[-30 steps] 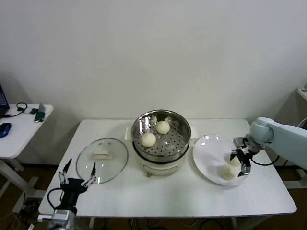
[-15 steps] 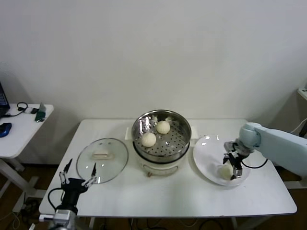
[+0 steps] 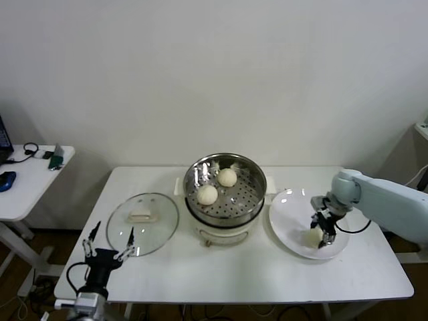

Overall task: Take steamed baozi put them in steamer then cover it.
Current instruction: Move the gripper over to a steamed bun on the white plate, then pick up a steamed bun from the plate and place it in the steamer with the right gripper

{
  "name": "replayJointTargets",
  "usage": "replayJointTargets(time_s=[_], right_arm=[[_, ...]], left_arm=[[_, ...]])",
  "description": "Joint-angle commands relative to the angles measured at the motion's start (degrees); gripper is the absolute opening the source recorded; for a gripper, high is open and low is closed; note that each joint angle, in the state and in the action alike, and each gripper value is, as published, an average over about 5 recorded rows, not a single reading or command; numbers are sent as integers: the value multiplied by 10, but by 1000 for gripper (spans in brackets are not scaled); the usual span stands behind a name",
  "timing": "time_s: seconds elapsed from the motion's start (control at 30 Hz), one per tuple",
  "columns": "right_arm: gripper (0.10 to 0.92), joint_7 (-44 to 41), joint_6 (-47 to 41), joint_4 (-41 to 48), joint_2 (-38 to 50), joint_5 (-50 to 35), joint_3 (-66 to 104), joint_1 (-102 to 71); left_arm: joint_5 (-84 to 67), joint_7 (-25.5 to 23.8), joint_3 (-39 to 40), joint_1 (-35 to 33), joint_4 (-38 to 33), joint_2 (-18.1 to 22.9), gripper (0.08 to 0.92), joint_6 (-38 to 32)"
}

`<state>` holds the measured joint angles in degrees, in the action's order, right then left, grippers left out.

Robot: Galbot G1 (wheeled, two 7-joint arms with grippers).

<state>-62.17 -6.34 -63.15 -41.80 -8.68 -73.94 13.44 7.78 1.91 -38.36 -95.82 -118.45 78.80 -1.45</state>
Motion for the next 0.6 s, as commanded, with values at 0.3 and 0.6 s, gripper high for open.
replayJointTargets(time_s=[0.3,0.6], right_arm=[[653,-41,155,-16,-54,22,-91,231],[661,-45,271,-56,-134,18,-152,374]], left_arm=[[4,1,7,0,-2,-2,823,0],[8,1,13,2,-4,-4,823,4]])
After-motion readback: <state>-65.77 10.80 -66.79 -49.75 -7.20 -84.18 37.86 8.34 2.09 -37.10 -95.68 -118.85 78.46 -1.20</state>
